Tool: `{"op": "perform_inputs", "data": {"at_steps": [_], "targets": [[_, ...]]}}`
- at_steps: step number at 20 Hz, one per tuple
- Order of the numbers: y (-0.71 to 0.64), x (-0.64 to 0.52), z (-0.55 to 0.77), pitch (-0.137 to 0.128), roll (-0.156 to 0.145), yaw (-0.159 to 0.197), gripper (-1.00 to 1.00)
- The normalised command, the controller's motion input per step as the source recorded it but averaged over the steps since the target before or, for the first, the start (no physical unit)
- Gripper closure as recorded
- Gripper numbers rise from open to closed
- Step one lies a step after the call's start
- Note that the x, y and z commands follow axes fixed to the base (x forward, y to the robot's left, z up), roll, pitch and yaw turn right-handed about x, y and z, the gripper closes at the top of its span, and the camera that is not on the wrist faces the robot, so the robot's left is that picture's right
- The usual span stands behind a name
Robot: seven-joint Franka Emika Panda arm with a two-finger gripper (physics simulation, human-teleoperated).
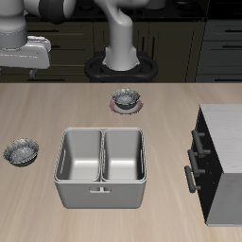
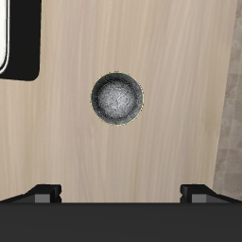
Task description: Pick up the bowl on the table and place it on top of the white cabinet
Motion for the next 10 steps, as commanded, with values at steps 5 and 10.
{"op": "perform_inputs", "data": {"at_steps": [5, 10], "targets": [[-0.15, 0.16, 0.11, -0.018, -0.008, 0.006, -1.00], [-0.21, 0.10, 0.04, -0.003, -0.032, -0.007, -1.00]]}}
